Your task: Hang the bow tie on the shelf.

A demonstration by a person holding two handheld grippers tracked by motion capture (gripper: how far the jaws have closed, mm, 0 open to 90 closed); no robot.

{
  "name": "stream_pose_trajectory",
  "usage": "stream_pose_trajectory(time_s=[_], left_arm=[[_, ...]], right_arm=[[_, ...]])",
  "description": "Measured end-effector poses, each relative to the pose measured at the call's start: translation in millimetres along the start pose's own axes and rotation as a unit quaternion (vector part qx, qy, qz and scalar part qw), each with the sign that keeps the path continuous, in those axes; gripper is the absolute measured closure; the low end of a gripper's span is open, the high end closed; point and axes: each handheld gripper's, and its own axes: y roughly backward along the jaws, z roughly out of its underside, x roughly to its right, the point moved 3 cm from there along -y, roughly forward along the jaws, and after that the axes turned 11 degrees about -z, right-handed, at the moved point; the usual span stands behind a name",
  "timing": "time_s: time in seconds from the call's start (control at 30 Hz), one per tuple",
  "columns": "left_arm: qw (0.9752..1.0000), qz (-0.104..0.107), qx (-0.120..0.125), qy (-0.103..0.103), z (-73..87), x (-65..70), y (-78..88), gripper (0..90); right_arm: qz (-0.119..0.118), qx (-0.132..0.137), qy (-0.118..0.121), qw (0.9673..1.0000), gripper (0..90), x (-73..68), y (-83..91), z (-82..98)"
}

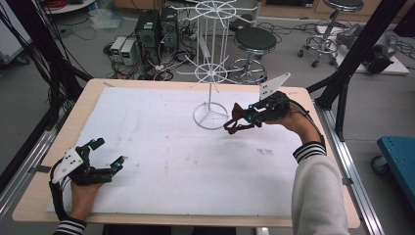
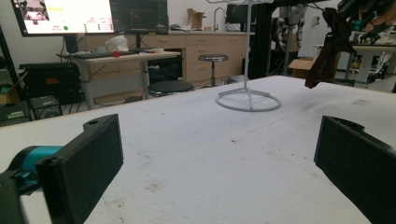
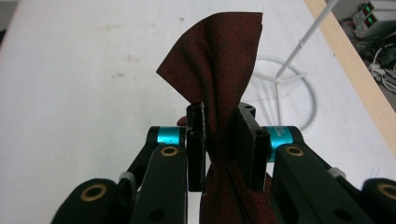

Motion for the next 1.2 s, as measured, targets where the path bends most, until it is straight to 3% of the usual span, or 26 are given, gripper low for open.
stream_pose_trajectory(time_s=[0.57, 0.93, 1.2], left_arm=[[1.0000, 0.001, 0.000, 0.002, -0.1, 0.0, -0.1, 1.7], [1.0000, 0.000, 0.000, 0.003, -0.1, 0.1, -0.2, 1.7], [1.0000, 0.000, 0.000, 0.003, -0.1, 0.1, -0.2, 1.7]], right_arm=[[0.001, 0.081, 0.009, 0.9967, 75.6, -21.1, 16.5, -26.0], [0.004, 0.120, 0.017, 0.9926, 75.5, -23.1, 14.8, -42.9], [0.012, 0.146, 0.007, 0.9892, 75.3, -21.3, 14.6, -53.1]])
